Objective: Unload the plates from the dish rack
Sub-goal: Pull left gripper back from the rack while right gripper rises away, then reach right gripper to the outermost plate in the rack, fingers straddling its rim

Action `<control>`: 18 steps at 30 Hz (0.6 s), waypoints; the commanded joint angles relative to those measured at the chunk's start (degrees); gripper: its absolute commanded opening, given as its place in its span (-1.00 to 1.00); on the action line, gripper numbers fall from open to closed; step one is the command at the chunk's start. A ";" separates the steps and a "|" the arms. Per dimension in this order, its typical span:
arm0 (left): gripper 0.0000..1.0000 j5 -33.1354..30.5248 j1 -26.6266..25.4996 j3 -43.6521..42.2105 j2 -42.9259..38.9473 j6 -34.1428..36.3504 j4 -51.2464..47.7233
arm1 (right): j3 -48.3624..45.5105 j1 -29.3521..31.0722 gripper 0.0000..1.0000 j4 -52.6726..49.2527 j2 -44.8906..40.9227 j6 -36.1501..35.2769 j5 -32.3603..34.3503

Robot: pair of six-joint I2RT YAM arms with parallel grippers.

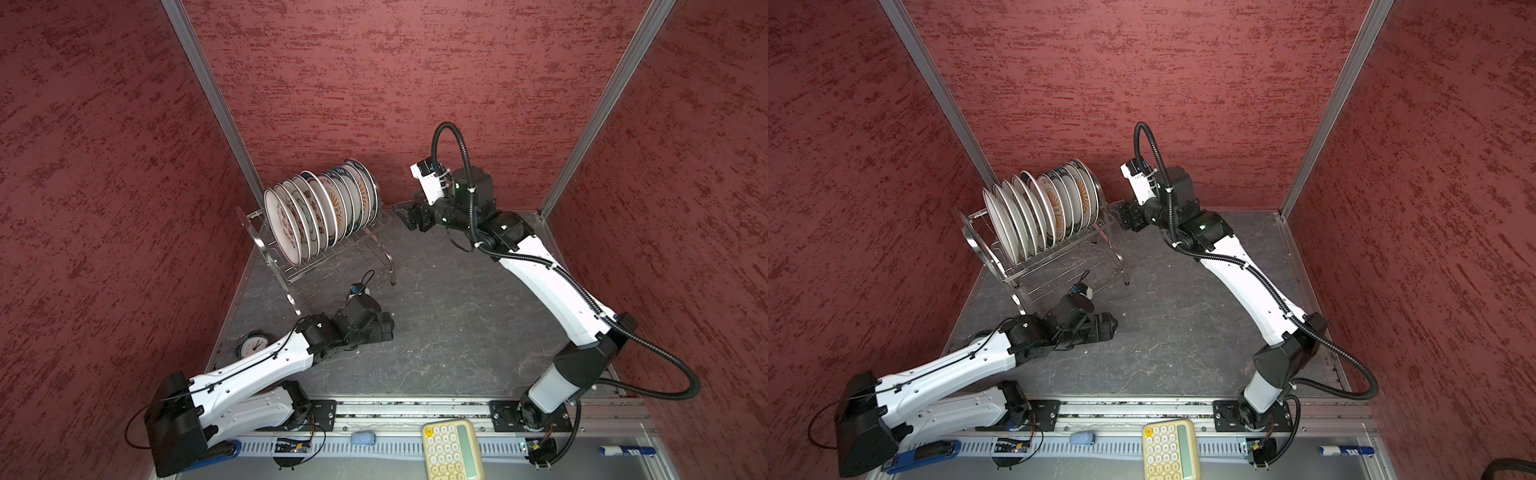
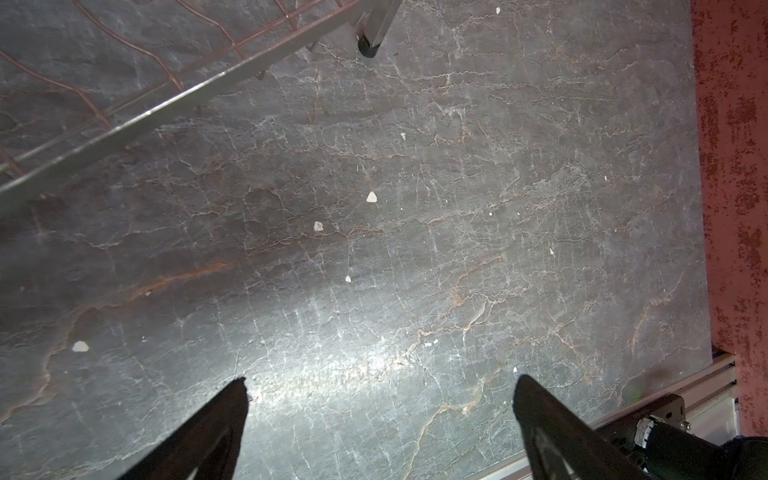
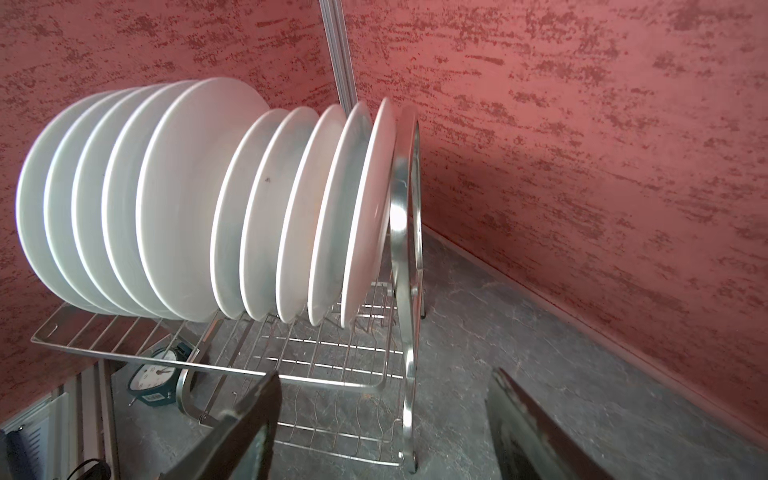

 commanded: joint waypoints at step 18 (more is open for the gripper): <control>0.99 -4.16 -0.79 -4.34 -7.51 -1.47 0.63 | 24.72 0.42 0.11 -5.78 16.64 0.77 -8.10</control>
